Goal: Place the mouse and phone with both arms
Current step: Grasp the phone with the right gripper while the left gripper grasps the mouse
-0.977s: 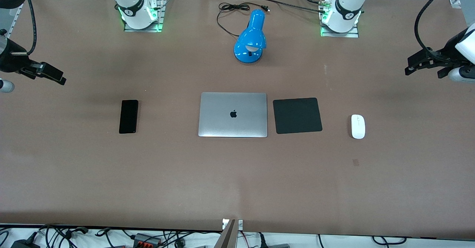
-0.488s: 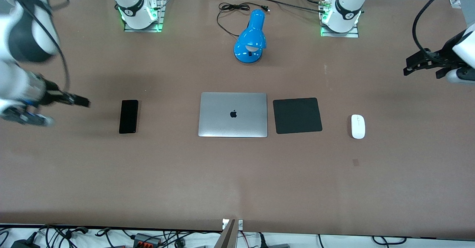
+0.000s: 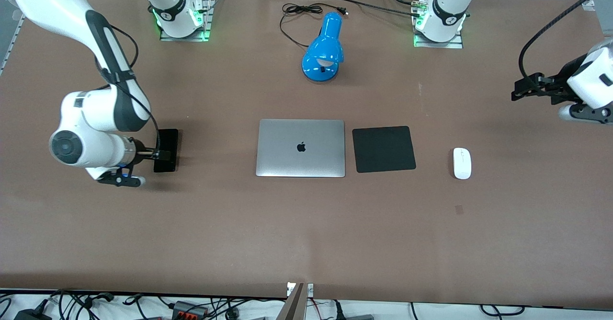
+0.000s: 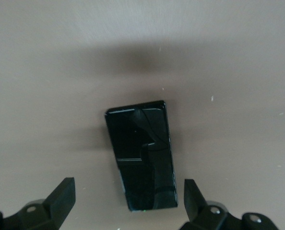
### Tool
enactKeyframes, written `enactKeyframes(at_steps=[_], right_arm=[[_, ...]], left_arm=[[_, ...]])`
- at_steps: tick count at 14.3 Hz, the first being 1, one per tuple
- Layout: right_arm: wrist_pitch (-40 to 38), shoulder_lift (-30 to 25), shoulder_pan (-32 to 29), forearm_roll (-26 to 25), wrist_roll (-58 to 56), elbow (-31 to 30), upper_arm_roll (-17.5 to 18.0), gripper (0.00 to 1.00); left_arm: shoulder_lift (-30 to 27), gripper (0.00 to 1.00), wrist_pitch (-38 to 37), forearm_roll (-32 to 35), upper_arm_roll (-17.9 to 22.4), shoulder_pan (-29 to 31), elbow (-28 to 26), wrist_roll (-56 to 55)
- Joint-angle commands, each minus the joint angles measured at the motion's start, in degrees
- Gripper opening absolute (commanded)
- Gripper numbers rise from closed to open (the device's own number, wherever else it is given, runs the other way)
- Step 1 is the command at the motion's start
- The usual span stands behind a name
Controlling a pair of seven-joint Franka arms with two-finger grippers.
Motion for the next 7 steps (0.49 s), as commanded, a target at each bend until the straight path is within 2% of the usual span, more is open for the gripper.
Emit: enactKeyframes(at_steps=[1,5,7], right_arm=[[4.1,-1.2,-0.1,-1.1,1.1,-5.0,-0.1,1.0],[8.0,-0.2,-0.2,-1.2,1.1,-7.9,-0.3,1.0],[8.9,0.0,-0.1,-1.7,1.1,-8.4,-0.3,1.0]], left_arm=[[6.2,1.0,-1.5,-0.2,0.1,0.0,2.2,0.4],[15.1,1.0,2.6,0.6,0.1,-0.6,1.0,-0.6],[18.6,1.0,7.3,0.7,0.2,-0.3,0.6,-2.5]])
